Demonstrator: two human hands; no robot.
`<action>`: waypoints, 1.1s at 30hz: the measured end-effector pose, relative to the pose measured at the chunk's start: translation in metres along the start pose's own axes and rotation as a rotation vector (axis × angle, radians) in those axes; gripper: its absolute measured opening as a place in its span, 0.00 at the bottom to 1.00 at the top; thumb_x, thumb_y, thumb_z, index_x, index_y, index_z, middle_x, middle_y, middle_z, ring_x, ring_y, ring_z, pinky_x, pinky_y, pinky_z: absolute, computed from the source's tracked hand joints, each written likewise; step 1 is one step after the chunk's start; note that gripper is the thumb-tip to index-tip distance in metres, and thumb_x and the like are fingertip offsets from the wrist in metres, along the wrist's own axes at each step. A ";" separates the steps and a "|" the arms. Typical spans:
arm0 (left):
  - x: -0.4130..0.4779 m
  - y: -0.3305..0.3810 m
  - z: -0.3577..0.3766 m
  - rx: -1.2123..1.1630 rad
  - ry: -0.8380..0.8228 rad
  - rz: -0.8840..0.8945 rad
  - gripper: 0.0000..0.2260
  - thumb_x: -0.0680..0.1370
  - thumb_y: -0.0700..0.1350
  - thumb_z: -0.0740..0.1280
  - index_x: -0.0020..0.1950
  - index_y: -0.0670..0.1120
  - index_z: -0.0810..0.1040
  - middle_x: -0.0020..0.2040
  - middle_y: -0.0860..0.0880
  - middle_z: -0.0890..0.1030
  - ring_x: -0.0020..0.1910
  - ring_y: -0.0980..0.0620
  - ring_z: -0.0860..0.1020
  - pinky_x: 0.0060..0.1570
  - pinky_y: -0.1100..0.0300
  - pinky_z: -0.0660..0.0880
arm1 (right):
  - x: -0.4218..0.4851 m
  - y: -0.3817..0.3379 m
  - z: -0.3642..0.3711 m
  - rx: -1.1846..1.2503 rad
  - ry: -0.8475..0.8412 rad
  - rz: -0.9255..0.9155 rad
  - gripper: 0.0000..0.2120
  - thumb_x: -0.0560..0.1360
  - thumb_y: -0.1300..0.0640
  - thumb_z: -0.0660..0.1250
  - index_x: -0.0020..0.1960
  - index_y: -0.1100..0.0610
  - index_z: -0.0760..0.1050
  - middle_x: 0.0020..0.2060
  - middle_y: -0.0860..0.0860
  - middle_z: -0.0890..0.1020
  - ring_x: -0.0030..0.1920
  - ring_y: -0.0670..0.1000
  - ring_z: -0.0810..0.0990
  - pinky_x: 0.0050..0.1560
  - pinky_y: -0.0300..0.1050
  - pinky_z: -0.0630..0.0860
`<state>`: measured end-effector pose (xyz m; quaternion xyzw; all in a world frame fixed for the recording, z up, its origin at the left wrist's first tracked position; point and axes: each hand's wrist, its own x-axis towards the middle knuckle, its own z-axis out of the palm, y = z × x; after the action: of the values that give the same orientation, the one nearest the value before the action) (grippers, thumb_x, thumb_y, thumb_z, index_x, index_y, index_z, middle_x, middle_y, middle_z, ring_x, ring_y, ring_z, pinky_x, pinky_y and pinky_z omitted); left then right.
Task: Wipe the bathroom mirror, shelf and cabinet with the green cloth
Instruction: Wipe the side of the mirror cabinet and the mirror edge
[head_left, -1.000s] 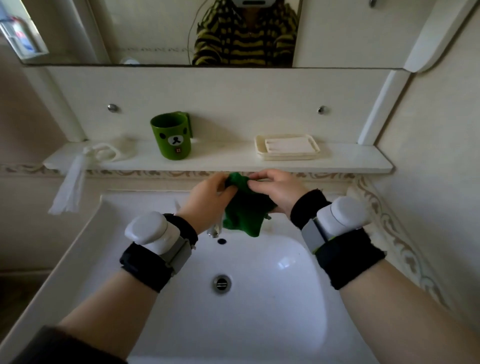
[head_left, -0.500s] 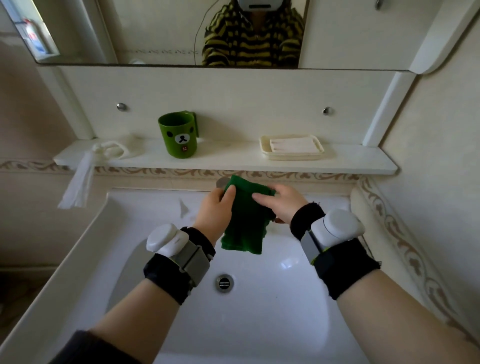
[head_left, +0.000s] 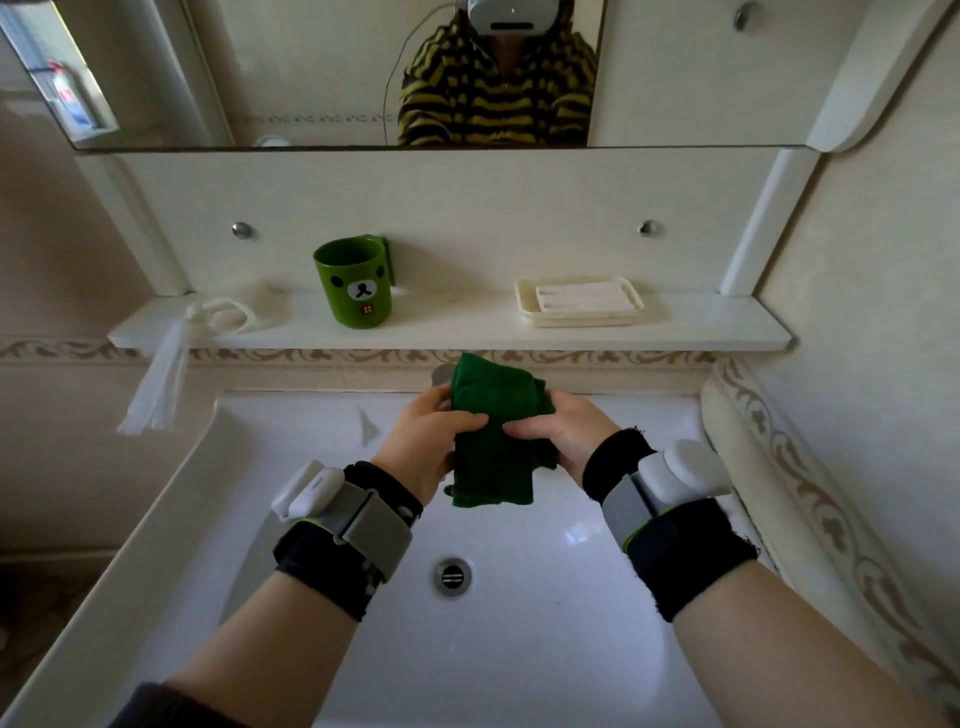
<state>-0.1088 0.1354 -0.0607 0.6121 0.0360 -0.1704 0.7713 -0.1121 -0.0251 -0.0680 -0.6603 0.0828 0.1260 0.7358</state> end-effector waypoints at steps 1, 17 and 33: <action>0.000 0.000 -0.001 -0.008 -0.019 0.001 0.16 0.76 0.31 0.61 0.61 0.44 0.74 0.54 0.46 0.81 0.48 0.50 0.81 0.39 0.59 0.79 | 0.000 -0.001 -0.001 0.017 -0.005 0.007 0.19 0.68 0.72 0.69 0.58 0.63 0.75 0.51 0.59 0.82 0.52 0.58 0.80 0.55 0.54 0.77; 0.003 0.000 -0.009 -0.130 -0.072 -0.071 0.13 0.79 0.44 0.63 0.62 0.42 0.75 0.54 0.44 0.82 0.51 0.46 0.82 0.45 0.53 0.80 | 0.002 0.000 0.001 0.031 -0.083 0.027 0.15 0.70 0.59 0.72 0.55 0.58 0.77 0.49 0.55 0.83 0.51 0.55 0.82 0.51 0.50 0.79; -0.002 0.009 -0.013 0.041 -0.083 0.092 0.17 0.80 0.32 0.55 0.52 0.53 0.76 0.49 0.46 0.83 0.46 0.45 0.82 0.41 0.52 0.80 | -0.006 -0.006 -0.004 0.094 -0.136 -0.111 0.15 0.76 0.71 0.58 0.48 0.56 0.78 0.41 0.52 0.84 0.41 0.49 0.84 0.38 0.42 0.80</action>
<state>-0.1058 0.1498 -0.0555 0.6211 -0.0277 -0.1607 0.7666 -0.1162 -0.0306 -0.0605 -0.6184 0.0017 0.1254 0.7758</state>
